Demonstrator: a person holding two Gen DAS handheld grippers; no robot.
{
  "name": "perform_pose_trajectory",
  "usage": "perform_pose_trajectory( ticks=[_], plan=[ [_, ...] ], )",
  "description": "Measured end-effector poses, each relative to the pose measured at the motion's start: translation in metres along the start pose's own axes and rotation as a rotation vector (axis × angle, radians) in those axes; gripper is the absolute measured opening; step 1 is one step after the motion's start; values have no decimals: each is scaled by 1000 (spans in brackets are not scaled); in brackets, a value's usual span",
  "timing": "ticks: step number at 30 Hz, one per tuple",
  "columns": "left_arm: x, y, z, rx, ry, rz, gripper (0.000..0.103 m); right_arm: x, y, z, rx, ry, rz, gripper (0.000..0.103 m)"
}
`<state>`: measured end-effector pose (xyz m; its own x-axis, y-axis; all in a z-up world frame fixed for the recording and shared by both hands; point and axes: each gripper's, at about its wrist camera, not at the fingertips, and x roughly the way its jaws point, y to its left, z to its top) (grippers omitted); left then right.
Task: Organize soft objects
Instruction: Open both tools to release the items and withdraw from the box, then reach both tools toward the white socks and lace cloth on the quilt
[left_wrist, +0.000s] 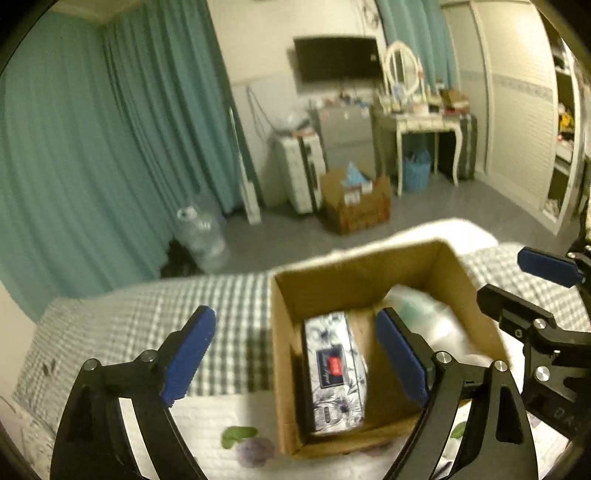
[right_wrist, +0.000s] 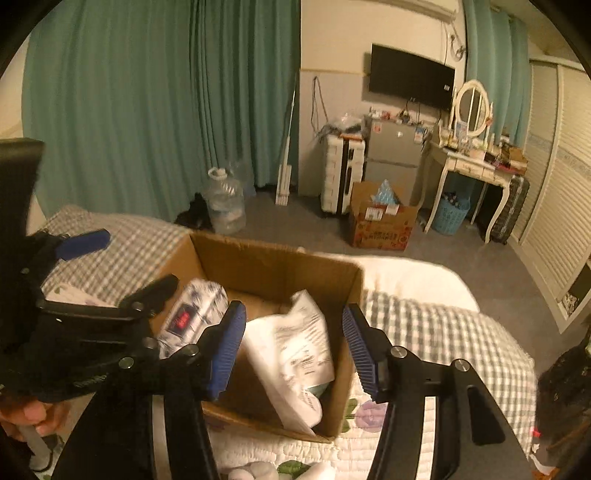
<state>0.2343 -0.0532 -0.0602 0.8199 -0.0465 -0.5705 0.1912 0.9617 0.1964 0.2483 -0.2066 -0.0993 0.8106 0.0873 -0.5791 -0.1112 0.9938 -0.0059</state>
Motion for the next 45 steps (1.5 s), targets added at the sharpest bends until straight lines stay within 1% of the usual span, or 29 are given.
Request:
perform_pose_trajectory(
  ticks=[2, 7, 9, 10, 14, 15, 17, 19, 26, 32, 39, 42, 45],
  plan=[
    [-19, 7, 5, -12, -31, -2, 90, -19, 1, 5, -2, -29, -5, 55],
    [-71, 21, 14, -63, -109, -9, 90, -76, 2, 23, 0, -109, -18, 67],
    [-91, 27, 17, -85, -134, -13, 90, -103, 2, 28, 2, -149, -18, 77],
    [-96, 27, 21, -91, -141, -13, 91, -117, 1, 31, 3, -173, -19, 80],
    [-138, 33, 22, -124, -182, -18, 91, -167, 0, 37, 17, -240, -17, 94],
    [-145, 35, 22, -132, -188, -25, 92, -178, -1, 37, 20, -254, -19, 96],
    [-157, 37, 24, -153, -199, -37, 92, -197, 0, 38, 21, -273, -20, 97],
    [-167, 37, 21, -166, -210, -54, 92, -219, 0, 36, 18, -297, -27, 102],
    [-199, 32, 14, -160, -247, -45, 92, -274, -1, 25, 14, -345, -41, 103],
    [-220, 19, 2, -145, -273, -9, 92, -308, -2, 13, 13, -370, -44, 103],
    [-234, 4, -7, -166, -280, -13, 92, -328, -5, 2, 19, -372, -31, 103],
    [-236, -1, -11, -181, -269, -17, 92, -334, -8, -6, 24, -373, -36, 103],
    [-231, -4, -16, -206, -247, -41, 92, -334, -13, -12, 30, -363, -38, 103]
  ],
)
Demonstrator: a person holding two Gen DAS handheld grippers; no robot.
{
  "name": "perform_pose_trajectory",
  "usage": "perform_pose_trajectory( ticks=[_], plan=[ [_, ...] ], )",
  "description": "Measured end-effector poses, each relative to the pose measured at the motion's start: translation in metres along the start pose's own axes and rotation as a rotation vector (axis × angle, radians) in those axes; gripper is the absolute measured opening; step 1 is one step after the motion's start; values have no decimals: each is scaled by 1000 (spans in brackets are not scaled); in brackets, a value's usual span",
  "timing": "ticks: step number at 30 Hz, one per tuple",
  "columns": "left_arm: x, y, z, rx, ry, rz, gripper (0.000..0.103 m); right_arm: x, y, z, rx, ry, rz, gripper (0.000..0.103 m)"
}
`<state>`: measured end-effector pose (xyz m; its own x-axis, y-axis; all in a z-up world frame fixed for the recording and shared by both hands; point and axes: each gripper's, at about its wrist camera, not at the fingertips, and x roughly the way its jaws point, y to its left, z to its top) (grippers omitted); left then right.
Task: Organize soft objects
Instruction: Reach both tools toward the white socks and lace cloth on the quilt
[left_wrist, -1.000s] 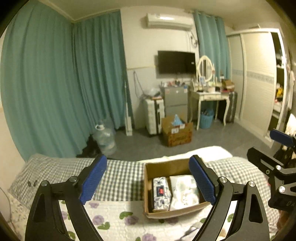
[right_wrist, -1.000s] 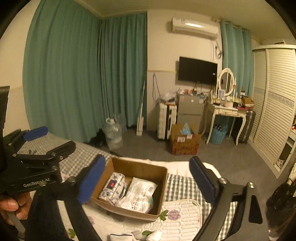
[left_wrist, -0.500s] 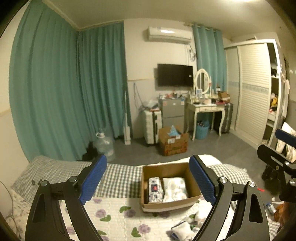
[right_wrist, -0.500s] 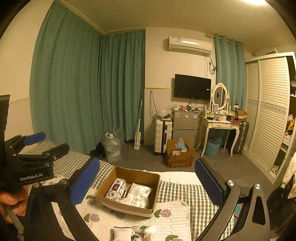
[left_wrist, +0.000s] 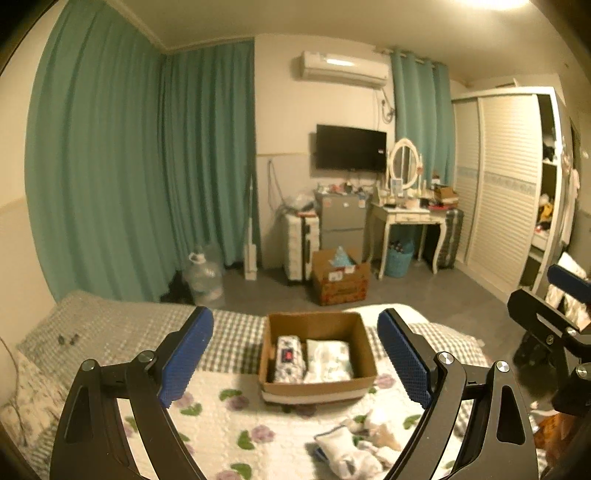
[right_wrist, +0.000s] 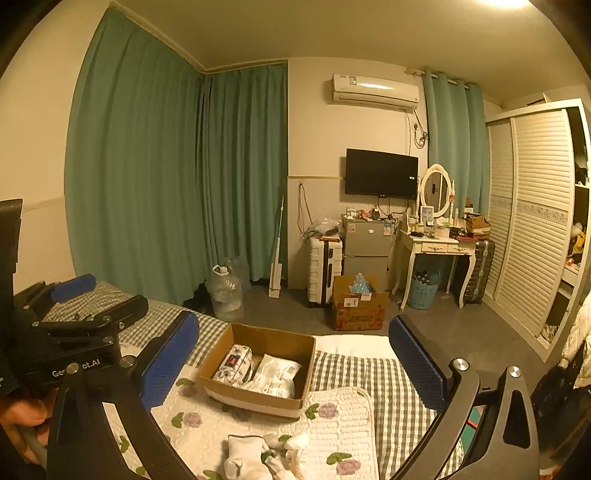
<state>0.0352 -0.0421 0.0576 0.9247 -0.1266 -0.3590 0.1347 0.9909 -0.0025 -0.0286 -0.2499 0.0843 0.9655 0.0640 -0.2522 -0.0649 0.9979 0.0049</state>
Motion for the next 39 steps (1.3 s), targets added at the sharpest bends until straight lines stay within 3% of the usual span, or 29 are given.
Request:
perform_pose_trajectory(
  ticks=[8, 20, 26, 36, 39],
  plan=[
    [24, -8, -28, -41, 90, -14, 92, 13, -12, -19, 12, 44, -9, 103],
    [70, -21, -94, -40, 258, -5, 90, 58, -27, -74, 13, 178, -23, 103],
    [93, -31, -129, -20, 352, -11, 90, 87, -32, -116, 4, 282, -15, 103],
    [124, -46, -184, -23, 524, -38, 90, 133, -44, -192, -1, 483, -23, 86],
    [130, -51, -197, -18, 565, -49, 90, 144, -50, -213, 5, 541, -28, 85]
  ],
)
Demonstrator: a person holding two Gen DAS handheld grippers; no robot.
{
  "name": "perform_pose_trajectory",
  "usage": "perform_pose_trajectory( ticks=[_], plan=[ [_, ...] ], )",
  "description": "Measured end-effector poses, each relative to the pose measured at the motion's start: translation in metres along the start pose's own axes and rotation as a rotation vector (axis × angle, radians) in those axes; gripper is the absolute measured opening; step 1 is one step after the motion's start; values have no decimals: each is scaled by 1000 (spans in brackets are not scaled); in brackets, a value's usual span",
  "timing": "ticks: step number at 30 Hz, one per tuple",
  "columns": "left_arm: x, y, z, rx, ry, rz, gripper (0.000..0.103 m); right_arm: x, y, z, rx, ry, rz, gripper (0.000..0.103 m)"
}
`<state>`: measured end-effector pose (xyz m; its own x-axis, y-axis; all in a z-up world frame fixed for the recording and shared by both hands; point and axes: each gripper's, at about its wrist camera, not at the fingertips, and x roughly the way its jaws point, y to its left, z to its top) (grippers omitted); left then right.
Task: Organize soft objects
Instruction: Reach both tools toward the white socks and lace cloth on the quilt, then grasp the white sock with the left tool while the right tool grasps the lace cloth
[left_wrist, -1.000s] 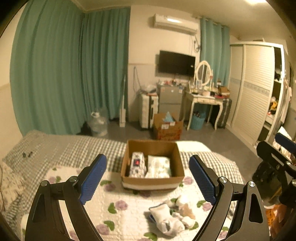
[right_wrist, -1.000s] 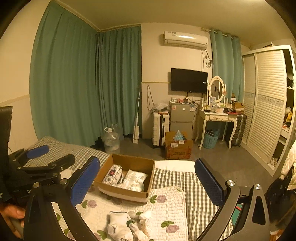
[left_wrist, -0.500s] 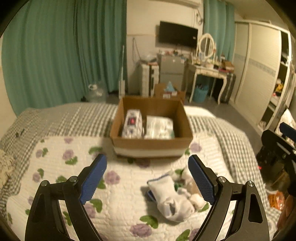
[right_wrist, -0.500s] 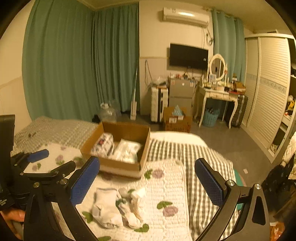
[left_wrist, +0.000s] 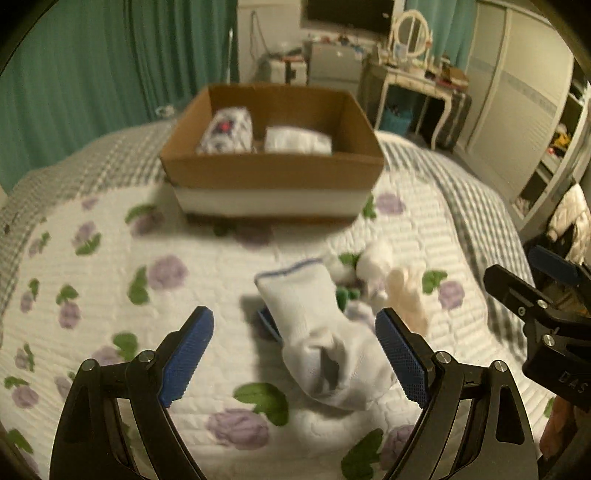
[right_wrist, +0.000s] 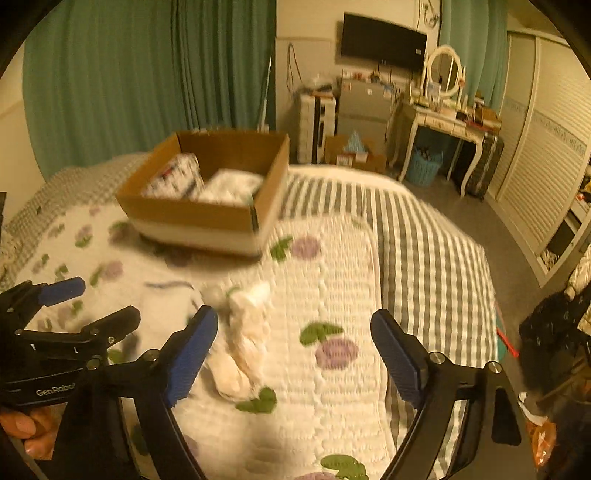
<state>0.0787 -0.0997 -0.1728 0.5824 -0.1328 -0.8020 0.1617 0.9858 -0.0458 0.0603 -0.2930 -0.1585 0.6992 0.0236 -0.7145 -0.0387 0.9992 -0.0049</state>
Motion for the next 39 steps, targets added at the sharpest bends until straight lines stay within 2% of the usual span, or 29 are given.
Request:
perform_pose_trajectory(
  ticks=[5, 8, 12, 13, 14, 17, 20, 22, 26, 31, 32, 33, 34, 35, 39],
  plan=[
    [25, -9, -14, 2, 84, -30, 88, 24, -2, -15, 6, 61, 22, 85],
    [41, -10, -22, -12, 133, -55, 90, 38, 0, -19, 3, 96, 41, 81],
    [50, -13, -29, 12, 132, -39, 90, 55, 5, -23, -10, 135, 61, 81],
    [51, -13, -30, 17, 130, -47, 84, 58, 7, -23, -12, 142, 65, 80],
    [51, -13, -30, 19, 130, -58, 71, 62, 7, -24, -14, 151, 70, 80],
    [47, -13, -31, 38, 121, -86, 49, 72, 8, -25, -16, 175, 88, 80],
    [42, -7, -29, 41, 115, -120, 40, 79, 10, -26, -11, 194, 108, 80],
    [36, 0, -28, 26, 107, -127, 38, 82, 11, -25, -8, 200, 123, 80],
    [20, 14, -24, 34, 60, -90, 36, 91, 18, -27, -26, 225, 137, 80],
    [5, 26, -17, 46, 8, -30, 35, 106, 27, -35, -61, 268, 122, 66],
    [2, 30, -16, 43, 0, -19, 35, 106, 28, -36, -65, 272, 117, 58],
    [0, 34, -15, 38, -4, -14, 35, 105, 29, -37, -67, 270, 115, 41],
    [-3, 38, -15, 31, -9, -9, 35, 103, 29, -37, -65, 268, 115, 29],
    [-7, 42, -15, 23, -15, -3, 35, 100, 29, -37, -62, 265, 114, 11],
    [-21, 52, -16, 8, -38, 11, 35, 80, 33, -36, -57, 217, 103, 10]
  ],
)
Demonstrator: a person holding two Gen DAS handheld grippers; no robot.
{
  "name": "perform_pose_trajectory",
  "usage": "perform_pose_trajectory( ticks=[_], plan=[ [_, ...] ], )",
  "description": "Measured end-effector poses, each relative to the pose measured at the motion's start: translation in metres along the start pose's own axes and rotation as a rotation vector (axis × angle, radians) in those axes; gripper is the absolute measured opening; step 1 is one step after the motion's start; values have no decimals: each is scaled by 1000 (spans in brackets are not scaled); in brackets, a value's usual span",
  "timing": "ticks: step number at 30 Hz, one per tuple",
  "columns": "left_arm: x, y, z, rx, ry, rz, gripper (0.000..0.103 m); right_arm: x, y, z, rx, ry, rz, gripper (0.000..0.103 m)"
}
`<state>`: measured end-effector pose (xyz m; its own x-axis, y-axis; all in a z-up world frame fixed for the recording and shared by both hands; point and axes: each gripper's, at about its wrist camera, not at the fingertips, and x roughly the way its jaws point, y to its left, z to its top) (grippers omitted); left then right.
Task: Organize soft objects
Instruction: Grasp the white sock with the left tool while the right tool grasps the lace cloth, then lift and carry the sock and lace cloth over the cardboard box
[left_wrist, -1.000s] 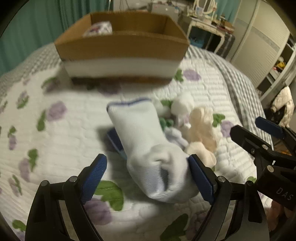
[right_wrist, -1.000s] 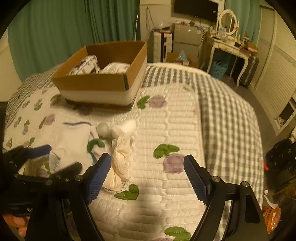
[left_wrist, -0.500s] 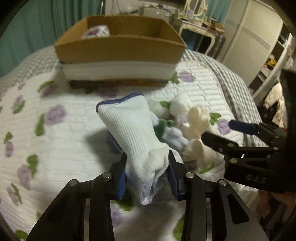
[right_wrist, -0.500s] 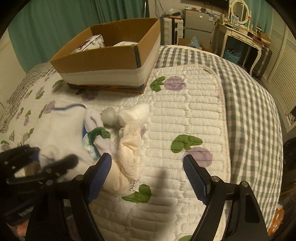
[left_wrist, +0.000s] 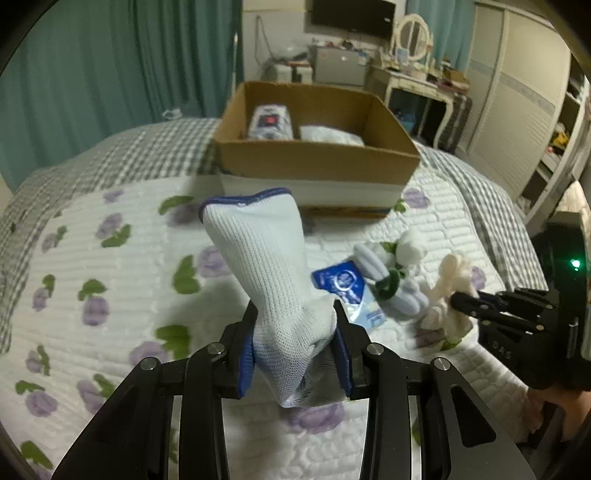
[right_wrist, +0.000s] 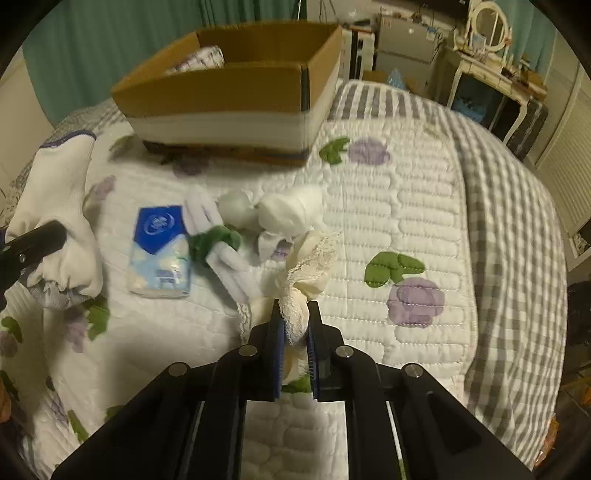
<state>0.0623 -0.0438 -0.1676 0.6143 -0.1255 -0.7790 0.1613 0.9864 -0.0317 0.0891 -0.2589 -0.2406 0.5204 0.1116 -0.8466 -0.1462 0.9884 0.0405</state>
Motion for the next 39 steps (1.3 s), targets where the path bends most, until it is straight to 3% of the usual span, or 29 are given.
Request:
perform_pose_trajectory(
  ticks=[15, 29, 39],
  plan=[
    [-84, 7, 4, 2, -162, -21, 35, -102, 37, -10, -5, -228, -65, 9],
    [-182, 14, 40, 20, -412, -48, 35, -236, 70, 18, -35, -544, -51, 9],
    [-215, 21, 73, 19, -526, -57, 35, -306, 86, 50, -71, -732, -47, 9]
  ],
)
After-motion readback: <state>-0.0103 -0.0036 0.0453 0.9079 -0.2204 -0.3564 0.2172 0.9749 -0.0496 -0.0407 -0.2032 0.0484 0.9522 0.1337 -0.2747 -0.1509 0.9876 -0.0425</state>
